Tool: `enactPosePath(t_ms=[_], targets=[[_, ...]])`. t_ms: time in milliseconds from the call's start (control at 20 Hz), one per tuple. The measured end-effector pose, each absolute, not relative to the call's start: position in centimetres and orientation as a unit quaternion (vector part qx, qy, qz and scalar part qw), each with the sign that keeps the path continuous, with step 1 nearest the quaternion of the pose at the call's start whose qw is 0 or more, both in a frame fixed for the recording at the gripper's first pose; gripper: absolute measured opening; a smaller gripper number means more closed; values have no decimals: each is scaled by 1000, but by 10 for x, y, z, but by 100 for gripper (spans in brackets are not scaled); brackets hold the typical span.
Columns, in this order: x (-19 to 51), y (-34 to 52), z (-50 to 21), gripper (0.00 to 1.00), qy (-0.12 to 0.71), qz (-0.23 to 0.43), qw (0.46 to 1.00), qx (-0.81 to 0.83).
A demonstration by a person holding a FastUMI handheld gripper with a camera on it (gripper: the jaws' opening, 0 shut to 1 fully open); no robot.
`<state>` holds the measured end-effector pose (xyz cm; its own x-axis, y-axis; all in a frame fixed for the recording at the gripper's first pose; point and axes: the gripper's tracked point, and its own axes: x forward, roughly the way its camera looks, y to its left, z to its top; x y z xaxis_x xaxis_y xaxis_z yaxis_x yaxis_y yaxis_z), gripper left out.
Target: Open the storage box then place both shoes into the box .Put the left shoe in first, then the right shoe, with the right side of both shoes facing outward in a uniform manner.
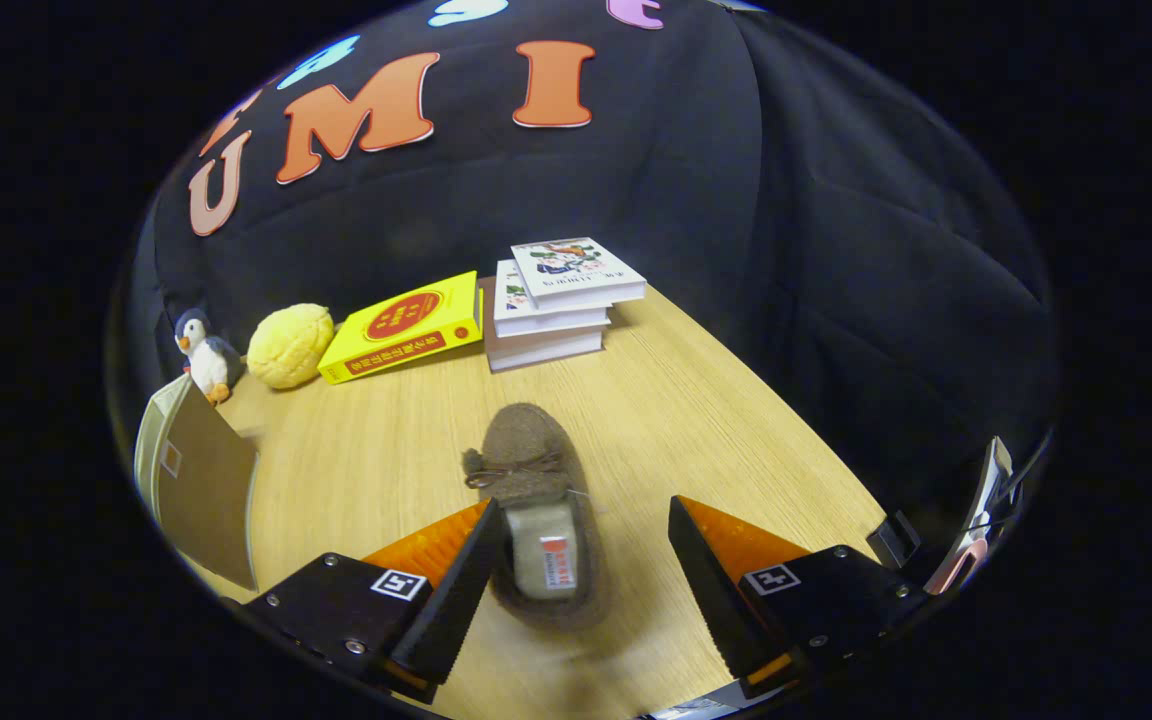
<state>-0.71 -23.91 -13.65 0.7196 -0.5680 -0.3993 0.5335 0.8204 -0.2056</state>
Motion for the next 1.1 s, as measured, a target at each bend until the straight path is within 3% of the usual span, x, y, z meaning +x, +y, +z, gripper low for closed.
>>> enactPosePath(t_ms=[100,400,600,650,750,1100], targets=[[-1,-252,-153,97,241,-292,925,-40],[31,-271,-180,65,262,-280,921,-61],[49,-266,-190,35,274,-269,921,-67],[48,-268,-187,19,271,-280,918,-72],[48,-260,-184,4,267,-278,920,-63],[37,-213,-152,4,256,-282,923,-52]])
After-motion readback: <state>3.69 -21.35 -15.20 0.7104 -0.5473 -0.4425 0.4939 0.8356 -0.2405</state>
